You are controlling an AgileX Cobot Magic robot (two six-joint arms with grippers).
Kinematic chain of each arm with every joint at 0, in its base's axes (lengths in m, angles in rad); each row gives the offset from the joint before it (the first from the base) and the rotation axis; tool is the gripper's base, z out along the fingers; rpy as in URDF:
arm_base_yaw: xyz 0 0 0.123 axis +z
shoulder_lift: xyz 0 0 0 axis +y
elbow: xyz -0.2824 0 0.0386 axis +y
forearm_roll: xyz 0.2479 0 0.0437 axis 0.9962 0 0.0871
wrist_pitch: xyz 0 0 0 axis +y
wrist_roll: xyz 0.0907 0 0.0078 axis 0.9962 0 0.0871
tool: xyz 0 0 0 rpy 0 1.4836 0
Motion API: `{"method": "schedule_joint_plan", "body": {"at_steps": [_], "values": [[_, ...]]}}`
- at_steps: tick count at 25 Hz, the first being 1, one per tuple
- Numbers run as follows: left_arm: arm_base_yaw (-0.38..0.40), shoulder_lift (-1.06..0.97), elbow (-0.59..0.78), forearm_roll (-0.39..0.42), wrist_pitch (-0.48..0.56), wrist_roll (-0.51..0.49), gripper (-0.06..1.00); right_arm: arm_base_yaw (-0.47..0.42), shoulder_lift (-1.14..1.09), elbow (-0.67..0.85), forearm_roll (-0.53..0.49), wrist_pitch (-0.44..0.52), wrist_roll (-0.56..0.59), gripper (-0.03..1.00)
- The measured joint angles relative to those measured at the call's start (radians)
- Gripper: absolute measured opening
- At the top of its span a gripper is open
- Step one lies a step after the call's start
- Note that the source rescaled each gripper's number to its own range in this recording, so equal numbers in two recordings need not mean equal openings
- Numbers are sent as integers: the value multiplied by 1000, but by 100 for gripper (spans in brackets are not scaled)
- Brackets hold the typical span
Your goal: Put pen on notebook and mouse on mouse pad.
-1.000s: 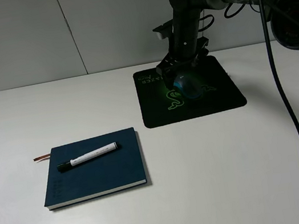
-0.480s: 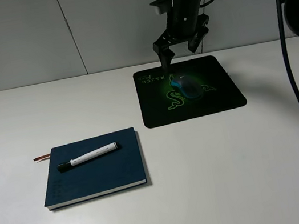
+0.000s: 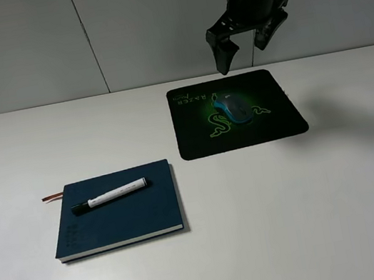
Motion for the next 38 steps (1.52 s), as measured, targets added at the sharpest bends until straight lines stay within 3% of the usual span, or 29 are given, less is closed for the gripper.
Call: {"method": "schedule_joint_plan", "body": {"at_steps": [26, 38], "values": [[0, 0, 0, 0, 0, 0, 100, 0, -752, 757, 15, 2, 77, 100], [0, 0, 0, 0, 0, 0, 100, 0, -1276, 929, 19, 5, 134, 100]]}}
